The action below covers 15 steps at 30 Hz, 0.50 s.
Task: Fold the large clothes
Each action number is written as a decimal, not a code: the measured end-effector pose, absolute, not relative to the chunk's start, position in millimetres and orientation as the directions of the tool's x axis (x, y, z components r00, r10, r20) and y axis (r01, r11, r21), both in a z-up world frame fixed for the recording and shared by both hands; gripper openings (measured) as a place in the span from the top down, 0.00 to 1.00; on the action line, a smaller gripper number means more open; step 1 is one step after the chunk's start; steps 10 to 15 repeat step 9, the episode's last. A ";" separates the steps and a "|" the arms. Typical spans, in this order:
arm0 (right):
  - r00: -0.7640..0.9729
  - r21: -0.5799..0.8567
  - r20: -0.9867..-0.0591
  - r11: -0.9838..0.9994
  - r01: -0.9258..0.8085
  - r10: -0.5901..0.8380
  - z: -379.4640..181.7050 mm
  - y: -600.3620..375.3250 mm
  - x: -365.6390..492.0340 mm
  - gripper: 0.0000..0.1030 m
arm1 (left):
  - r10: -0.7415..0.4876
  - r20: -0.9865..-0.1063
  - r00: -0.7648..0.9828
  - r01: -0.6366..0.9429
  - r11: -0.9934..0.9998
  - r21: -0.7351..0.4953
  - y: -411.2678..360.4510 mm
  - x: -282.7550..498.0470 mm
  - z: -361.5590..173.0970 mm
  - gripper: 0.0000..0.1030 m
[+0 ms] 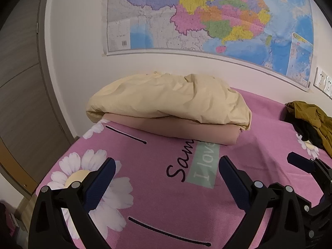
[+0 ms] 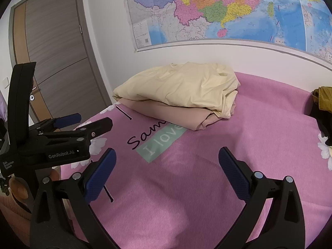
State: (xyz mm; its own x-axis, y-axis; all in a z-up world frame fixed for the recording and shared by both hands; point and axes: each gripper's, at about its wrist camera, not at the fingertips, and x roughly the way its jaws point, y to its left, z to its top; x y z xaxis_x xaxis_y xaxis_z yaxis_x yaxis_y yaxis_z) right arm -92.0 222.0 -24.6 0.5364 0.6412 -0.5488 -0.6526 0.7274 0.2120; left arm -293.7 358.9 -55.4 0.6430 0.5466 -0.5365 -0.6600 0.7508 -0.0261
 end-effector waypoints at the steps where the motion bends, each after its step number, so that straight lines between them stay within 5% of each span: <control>1: 0.536 0.213 -0.549 0.727 -0.653 0.642 -24.7 221.6 -92.5 0.06 | 0.546 -0.534 0.645 -0.656 0.754 -0.021 357.0 -293.6 -54.7 0.07; 15: 0.589 0.215 -0.545 0.778 -0.590 0.597 -22.1 190.8 -94.9 0.06 | 0.440 -0.570 0.694 -0.561 0.827 -0.045 338.3 -272.8 -59.3 0.07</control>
